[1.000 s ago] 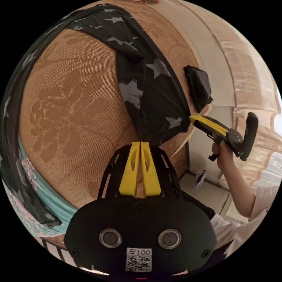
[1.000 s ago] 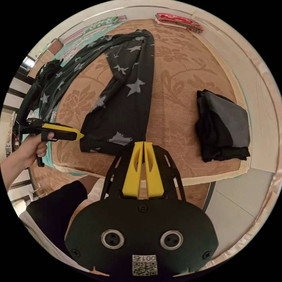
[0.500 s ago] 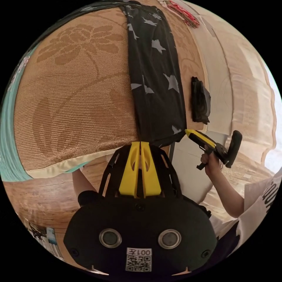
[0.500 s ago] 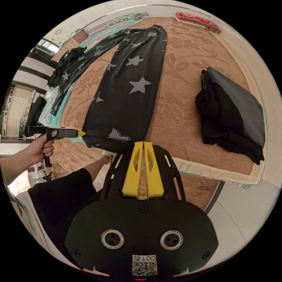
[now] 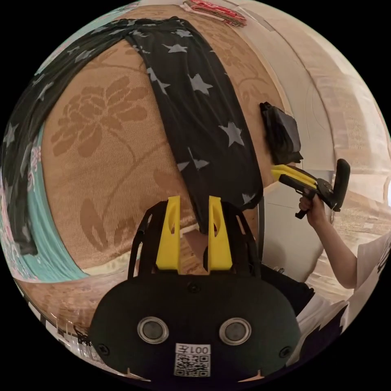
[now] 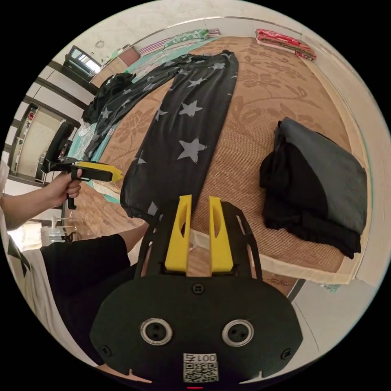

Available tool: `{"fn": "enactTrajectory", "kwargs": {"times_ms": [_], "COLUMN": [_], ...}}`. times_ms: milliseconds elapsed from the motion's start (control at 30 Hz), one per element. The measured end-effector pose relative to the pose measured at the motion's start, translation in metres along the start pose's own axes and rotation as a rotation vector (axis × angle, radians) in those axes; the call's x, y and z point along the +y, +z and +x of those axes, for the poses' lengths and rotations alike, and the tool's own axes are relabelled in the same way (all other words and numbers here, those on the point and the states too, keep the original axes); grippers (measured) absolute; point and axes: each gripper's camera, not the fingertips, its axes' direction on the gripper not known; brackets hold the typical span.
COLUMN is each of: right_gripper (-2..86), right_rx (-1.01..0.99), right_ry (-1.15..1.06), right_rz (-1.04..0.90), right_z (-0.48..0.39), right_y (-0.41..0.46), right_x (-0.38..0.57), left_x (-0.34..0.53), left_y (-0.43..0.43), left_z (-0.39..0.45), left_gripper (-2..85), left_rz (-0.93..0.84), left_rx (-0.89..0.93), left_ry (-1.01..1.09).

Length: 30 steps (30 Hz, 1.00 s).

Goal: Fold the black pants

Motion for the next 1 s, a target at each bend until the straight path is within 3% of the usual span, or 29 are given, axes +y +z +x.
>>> {"fn": "enactTrajectory", "kwargs": {"times_ms": [100,267,467,667,733,900,1000], "right_gripper": [2.4,0.5,1.0,5.5,7.6,12.4,13.2], "right_rx": [0.073,0.210,0.252,-0.227,-0.293,-0.480,-0.442], "right_ry": [0.010,0.009,-0.118,-0.369,-0.432,-0.361,-0.261], "right_rz": [-0.048,-0.079,-0.088,-0.018,0.006,0.007,-0.047], "right_z": [-0.006,-0.027,-0.044,-0.107,-0.146,-0.266,-0.327], "right_y": [0.032,0.063,0.055,0.045,0.058,0.146,0.197], "right_x": [-0.010,-0.004,-0.011,-0.082,-0.106,-0.164,-0.183], "left_x": [-0.012,0.020,0.053,0.118,0.141,0.161,0.151], "left_y": [0.016,0.022,-0.018,-0.123,-0.153,-0.198,-0.208], "left_z": [-0.007,-0.042,-0.077,-0.194,-0.243,-0.368,-0.419], "left_gripper": [3.5,-0.6,0.3,5.6,6.9,10.8,10.6], "left_rz": [-0.030,0.063,0.065,0.215,0.253,0.244,0.177], "left_rx": [-0.022,0.060,0.079,-0.349,-0.411,-0.355,-0.224], "left_ry": [0.005,-0.230,-0.225,-0.324,-0.370,-0.326,-0.204]}}
